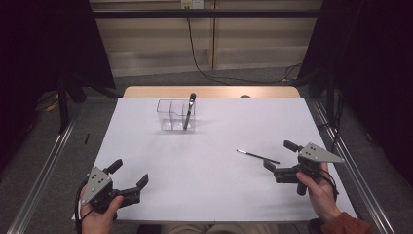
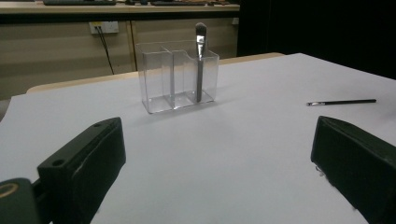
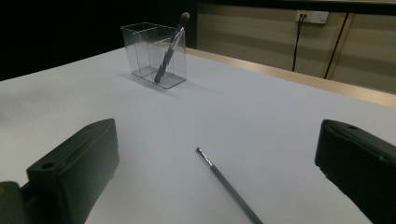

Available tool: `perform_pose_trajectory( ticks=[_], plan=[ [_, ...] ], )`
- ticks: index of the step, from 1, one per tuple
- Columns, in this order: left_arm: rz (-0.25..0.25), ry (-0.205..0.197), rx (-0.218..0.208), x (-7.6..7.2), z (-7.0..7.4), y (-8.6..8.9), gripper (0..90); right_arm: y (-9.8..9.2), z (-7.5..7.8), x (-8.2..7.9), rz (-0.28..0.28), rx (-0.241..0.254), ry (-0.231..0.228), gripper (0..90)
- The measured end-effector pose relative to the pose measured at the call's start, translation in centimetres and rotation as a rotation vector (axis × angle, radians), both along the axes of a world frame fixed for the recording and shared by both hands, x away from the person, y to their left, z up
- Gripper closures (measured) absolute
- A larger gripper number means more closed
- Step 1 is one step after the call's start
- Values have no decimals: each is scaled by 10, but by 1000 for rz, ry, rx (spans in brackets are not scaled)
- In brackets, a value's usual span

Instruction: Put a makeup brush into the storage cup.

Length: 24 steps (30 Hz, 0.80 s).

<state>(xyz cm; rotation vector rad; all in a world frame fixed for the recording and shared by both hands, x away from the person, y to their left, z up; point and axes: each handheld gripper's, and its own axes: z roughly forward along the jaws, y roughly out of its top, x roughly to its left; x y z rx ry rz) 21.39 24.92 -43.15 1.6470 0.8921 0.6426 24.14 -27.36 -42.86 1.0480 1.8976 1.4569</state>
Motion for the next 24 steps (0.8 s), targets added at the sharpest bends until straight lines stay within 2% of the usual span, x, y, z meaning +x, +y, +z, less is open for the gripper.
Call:
perform_pose_trajectory(
  ticks=[11, 19, 24],
  plan=[
    [7, 1, -5, -1, 0, 1, 32, 15, 19, 22, 56, -15, -16, 0],
    [9, 1, -2, -1, 0, 0, 32, 23, 21, 37, 87, -26, -10, 0],
    [8, 0, 0, 0, 0, 1, 32, 27, 20, 45, 99, -16, -5, 0]
  ],
)
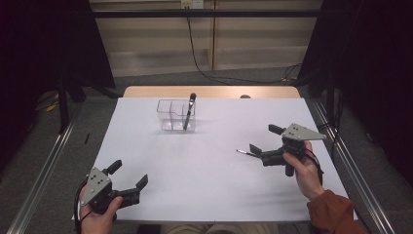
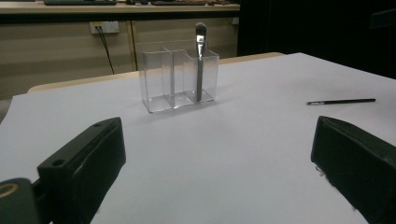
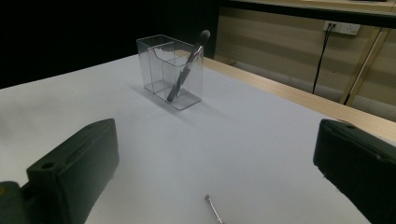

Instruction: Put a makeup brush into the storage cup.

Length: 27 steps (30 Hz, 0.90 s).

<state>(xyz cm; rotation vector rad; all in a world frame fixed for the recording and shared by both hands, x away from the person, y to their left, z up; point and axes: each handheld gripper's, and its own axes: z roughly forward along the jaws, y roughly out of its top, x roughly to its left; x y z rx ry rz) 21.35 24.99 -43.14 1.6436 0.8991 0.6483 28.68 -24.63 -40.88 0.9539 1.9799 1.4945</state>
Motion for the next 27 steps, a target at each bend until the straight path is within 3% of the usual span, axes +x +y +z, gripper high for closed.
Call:
perform_pose_trajectory(
  ticks=[10, 19, 27],
  plan=[
    [7, -4, 2, -1, 1, 0, 32, -3, -10, 7, 30, -16, 66, 0],
    [5, -3, 0, 1, 1, 0, 32, -2, -10, 17, 21, -35, 64, 5],
    [-2, -8, -1, 1, 1, 0, 32, 3, 1, 34, 29, -45, 73, 5]
  ],
)
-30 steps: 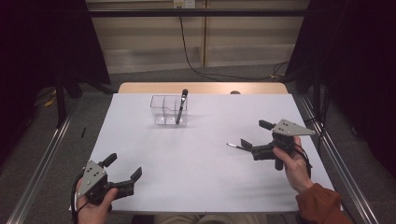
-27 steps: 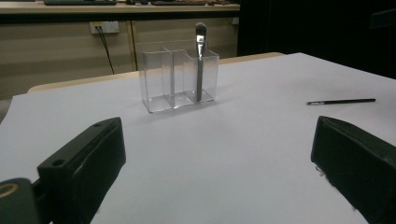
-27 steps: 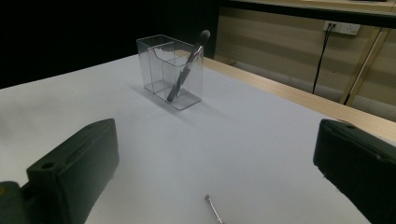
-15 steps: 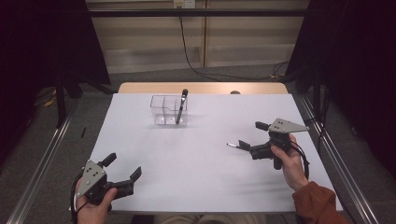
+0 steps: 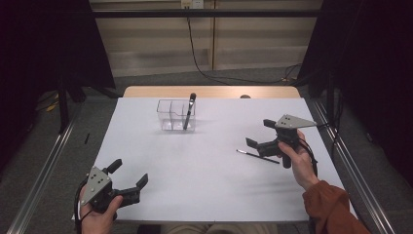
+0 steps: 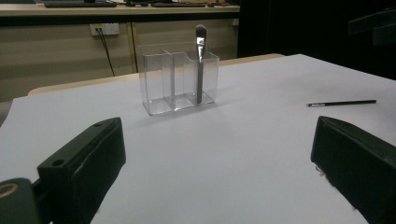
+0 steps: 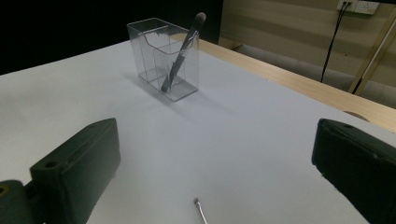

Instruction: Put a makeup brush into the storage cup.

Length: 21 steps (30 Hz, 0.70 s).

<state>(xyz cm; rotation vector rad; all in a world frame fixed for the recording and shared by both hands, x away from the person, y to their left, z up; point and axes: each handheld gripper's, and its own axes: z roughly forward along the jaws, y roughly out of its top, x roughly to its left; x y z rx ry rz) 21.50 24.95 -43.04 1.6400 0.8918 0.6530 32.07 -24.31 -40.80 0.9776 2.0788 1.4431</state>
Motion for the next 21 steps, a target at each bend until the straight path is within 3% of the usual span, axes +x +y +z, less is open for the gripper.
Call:
perform_pose_trajectory(
  ticks=[4, 9, 21],
  plan=[
    [-1, 1, 2, 0, 0, 0, 32, 4, -5, 3, 17, -5, 26, 2],
    [5, -7, -5, -1, 2, 1, 32, 5, -12, 5, 52, -52, 57, 1],
    [1, -1, -2, 0, 0, 0, 32, -5, -13, 14, 35, -104, 128, 3]
  ],
)
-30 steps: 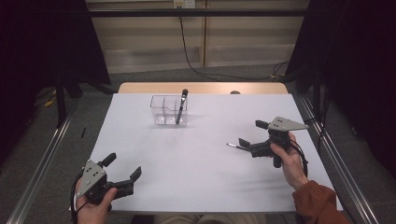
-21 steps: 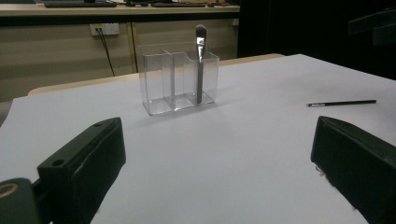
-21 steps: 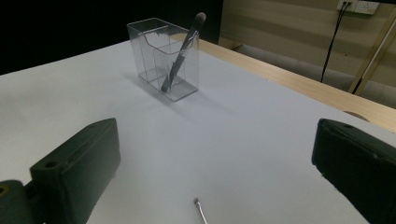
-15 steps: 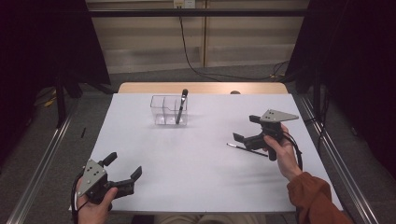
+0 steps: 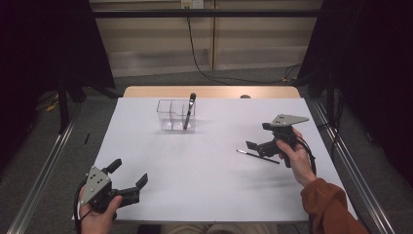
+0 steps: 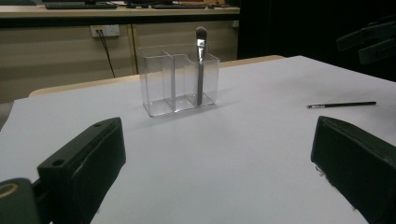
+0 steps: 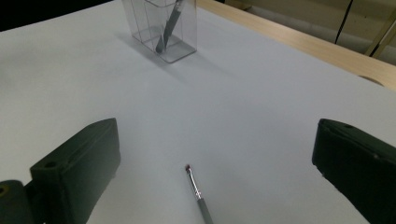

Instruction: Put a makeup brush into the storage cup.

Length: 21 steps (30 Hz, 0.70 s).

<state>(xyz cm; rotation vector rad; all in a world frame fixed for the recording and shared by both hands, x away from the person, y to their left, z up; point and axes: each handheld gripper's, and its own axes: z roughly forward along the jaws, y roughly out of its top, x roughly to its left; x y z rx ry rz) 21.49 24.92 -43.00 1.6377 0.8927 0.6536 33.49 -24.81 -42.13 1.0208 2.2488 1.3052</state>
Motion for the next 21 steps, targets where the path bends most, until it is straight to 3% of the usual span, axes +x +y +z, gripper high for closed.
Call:
perform_pose_trajectory(
  ticks=[8, 21],
  plan=[
    [-4, -1, -1, 1, 0, 0, 32, 0, 4, 7, 22, -42, 56, 11],
    [-8, 3, 2, 1, 0, -1, 32, 2, 2, 18, 98, -106, 215, 18]
  ],
)
